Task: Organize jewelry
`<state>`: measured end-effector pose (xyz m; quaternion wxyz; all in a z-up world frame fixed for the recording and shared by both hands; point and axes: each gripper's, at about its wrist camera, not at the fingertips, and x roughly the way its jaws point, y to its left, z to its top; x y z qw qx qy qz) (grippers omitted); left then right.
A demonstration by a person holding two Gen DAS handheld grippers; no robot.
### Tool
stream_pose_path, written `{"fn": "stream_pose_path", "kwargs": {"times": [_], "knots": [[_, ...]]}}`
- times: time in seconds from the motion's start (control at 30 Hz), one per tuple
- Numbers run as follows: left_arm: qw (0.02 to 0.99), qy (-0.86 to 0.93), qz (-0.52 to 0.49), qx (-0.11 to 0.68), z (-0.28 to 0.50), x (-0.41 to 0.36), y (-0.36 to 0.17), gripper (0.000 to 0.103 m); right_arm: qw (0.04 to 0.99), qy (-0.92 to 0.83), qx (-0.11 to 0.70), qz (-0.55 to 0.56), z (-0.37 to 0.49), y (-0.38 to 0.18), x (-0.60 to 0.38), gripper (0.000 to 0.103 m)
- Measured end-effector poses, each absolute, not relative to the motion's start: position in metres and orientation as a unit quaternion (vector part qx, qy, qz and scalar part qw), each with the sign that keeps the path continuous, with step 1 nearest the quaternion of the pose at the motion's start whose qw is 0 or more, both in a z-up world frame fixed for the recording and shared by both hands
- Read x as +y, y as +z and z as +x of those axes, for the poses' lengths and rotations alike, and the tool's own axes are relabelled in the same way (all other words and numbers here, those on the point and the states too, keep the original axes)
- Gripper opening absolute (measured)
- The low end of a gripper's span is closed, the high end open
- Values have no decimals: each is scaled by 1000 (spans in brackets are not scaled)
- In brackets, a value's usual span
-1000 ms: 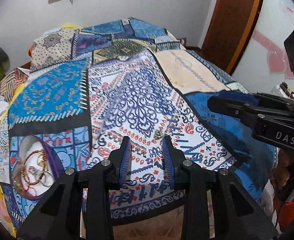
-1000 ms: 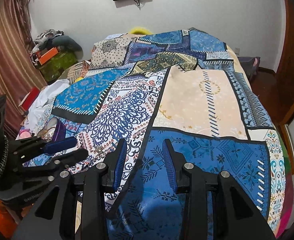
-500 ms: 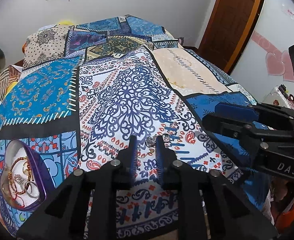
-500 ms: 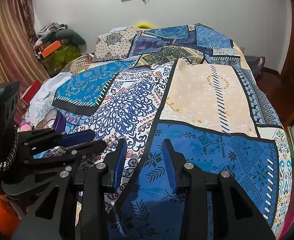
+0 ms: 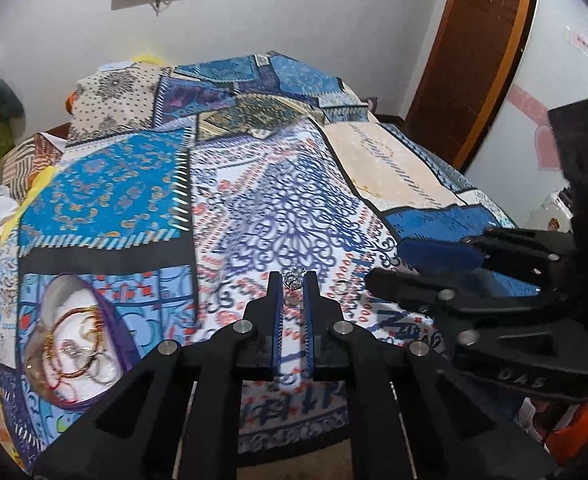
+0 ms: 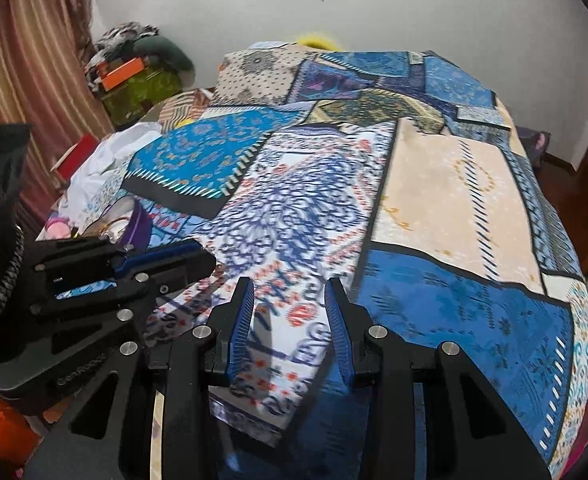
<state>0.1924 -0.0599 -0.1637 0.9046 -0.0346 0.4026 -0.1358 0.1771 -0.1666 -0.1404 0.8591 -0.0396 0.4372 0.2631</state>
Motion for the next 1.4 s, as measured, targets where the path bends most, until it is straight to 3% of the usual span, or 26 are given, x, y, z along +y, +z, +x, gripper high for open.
{"fn": "stream_pose_path", "kwargs": {"times": [0.27, 0.5, 0.8, 1.4], "knots": [[911, -126, -44, 391, 181, -40, -158, 8, 846, 276, 450, -74, 182, -153, -140, 33], [912, -123, -53, 387, 176, -34, -156, 8, 845, 273, 449, -99, 181, -159, -133, 10], [923, -114, -55, 364, 163, -26, -136, 8, 850, 270, 446, -77, 179, -146, -139, 10], [952, -80, -58, 288, 115, 23, -81, 8, 893, 291, 339, -55, 144, -57, -104, 10]]}}
